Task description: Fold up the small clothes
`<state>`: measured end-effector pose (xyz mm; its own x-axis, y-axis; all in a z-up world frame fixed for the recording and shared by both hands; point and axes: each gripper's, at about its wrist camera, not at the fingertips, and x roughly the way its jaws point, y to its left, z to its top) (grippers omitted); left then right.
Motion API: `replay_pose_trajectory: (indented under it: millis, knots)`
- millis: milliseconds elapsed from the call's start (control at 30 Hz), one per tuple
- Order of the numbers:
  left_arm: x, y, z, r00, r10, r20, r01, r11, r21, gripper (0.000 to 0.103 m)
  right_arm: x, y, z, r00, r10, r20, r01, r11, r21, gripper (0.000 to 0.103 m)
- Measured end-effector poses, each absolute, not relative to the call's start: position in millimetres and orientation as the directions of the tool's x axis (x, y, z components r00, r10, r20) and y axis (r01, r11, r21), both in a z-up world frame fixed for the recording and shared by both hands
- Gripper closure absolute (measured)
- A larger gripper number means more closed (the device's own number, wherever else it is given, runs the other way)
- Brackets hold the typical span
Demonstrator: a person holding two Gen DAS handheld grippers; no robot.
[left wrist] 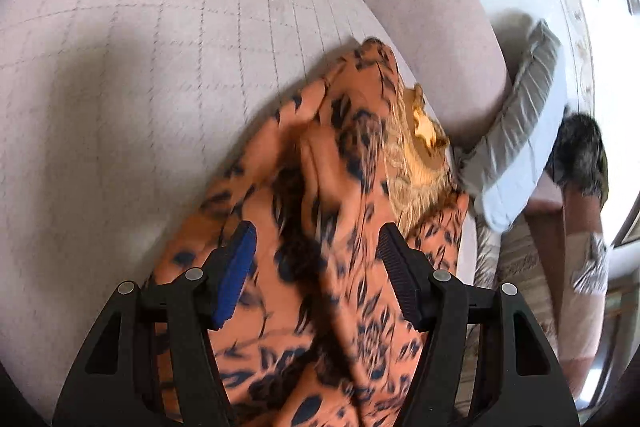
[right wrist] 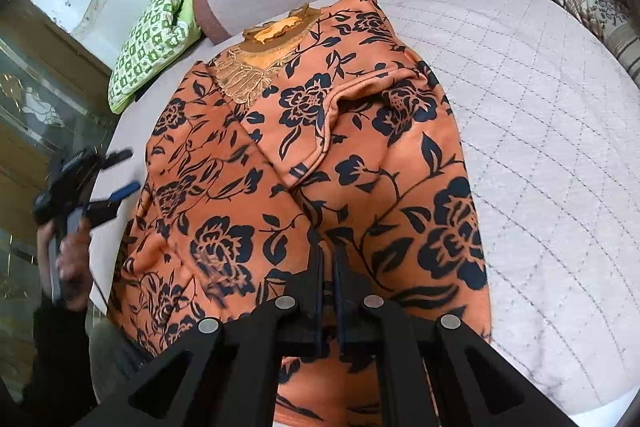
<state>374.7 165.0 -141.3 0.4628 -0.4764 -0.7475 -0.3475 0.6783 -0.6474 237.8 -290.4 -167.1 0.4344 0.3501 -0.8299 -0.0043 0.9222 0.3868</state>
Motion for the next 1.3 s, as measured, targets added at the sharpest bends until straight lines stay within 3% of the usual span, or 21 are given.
replay_pose_trajectory:
  millis: [67,133,233,300,333,400,500,633,733,800,833,867,900,933,967,1233,1300]
  knots:
    - [383.8,167.4,-143.5,0.471,-0.48,-0.74,-0.358,0.663,-0.658,0.043,238.1,-289.6,-169.5,0.422,0.315,-0.85,-0.002,0.938,0.347,0.099]
    - [395.2,166.2,-149.3,0.46,-0.491,-0.74,-0.37,0.651,-0.663,0.053,238.5,-290.9,-176.6,0.405,0.303,-0.862,0.003,0.943,0.333,0.099]
    - [411.3,168.0,-166.6,0.431,-0.492,-0.756,-0.441,0.616,-0.652,0.061,241.4,-287.0,-188.7,0.373,0.31,-0.874,0.007,0.941,0.337,0.099]
    - [418.8,171.7,-174.4,0.425,-0.491,-0.761,-0.458,0.608,-0.648,0.091,243.8,-283.6,-184.7,0.385,0.298,-0.873,-0.009,0.947,0.32,0.099]
    - [418.8,173.6,-173.8,0.424,-0.485,-0.765,-0.463,0.609,-0.643,0.095,245.5,-282.8,-184.2,0.386,0.293,-0.874,-0.008,0.949,0.315,0.099]
    - [405.7,179.7,-152.8,0.505,-0.476,-0.721,-0.414,0.599,-0.685,0.095,248.2,-286.0,-184.8,0.381,0.286,-0.879,0.009,0.95,0.313,0.099]
    - [392.3,183.9,-137.2,0.527,-0.438,-0.728,-0.377,0.648,-0.662,0.095,244.3,-294.1,-173.9,0.397,0.3,-0.867,0.011,0.944,0.331,0.099]
    - [410.0,186.3,-171.4,0.388,-0.4,-0.83,-0.437,0.713,-0.548,0.094,251.0,-294.6,-187.6,0.355,0.289,-0.889,0.002,0.951,0.31,0.099]
    - [397.7,177.2,-151.6,0.407,-0.375,-0.833,-0.361,0.772,-0.524,0.093,259.5,-294.8,-200.3,0.306,0.341,-0.889,-0.001,0.934,0.357,0.099]
    - [379.5,166.5,-128.9,0.437,-0.381,-0.815,-0.276,0.806,-0.525,0.075,252.1,-303.0,-186.7,0.343,0.423,-0.839,-0.006,0.894,0.448,0.099]
    - [365.7,161.2,-121.6,0.445,-0.402,-0.8,-0.251,0.802,-0.542,0.053,246.0,-307.5,-178.3,0.367,0.466,-0.805,-0.02,0.87,0.493,0.097]
    - [357.1,157.5,-118.3,0.446,-0.413,-0.794,-0.244,0.798,-0.552,0.047,238.4,-313.4,-171.8,0.388,0.505,-0.771,-0.026,0.842,0.538,0.091]
    - [340.5,150.5,-113.4,0.449,-0.43,-0.784,-0.231,0.791,-0.566,0.047,233.5,-317.7,-170.2,0.399,0.521,-0.754,-0.018,0.827,0.562,0.084]
    - [328.6,141.7,-109.5,0.453,-0.451,-0.769,-0.213,0.783,-0.585,0.047,228.9,-321.9,-170.8,0.407,0.523,-0.748,-0.004,0.82,0.572,0.063]
    - [307.7,129.4,-106.6,0.455,-0.484,-0.747,-0.188,0.768,-0.612,0.047,223.7,-324.6,-172.4,0.416,0.511,-0.752,0.015,0.823,0.567,0.055]
    - [237.5,27.9,-119.7,0.352,-0.564,-0.747,-0.079,0.777,-0.624,0.047,209.4,-318.4,-198.6,0.423,0.396,-0.815,0.146,0.858,0.493,0.055]
    - [233.3,8.7,-130.0,0.329,-0.558,-0.762,-0.087,0.786,-0.613,0.047,212.0,-321.2,-209.1,0.422,0.383,-0.822,0.191,0.849,0.493,0.068]
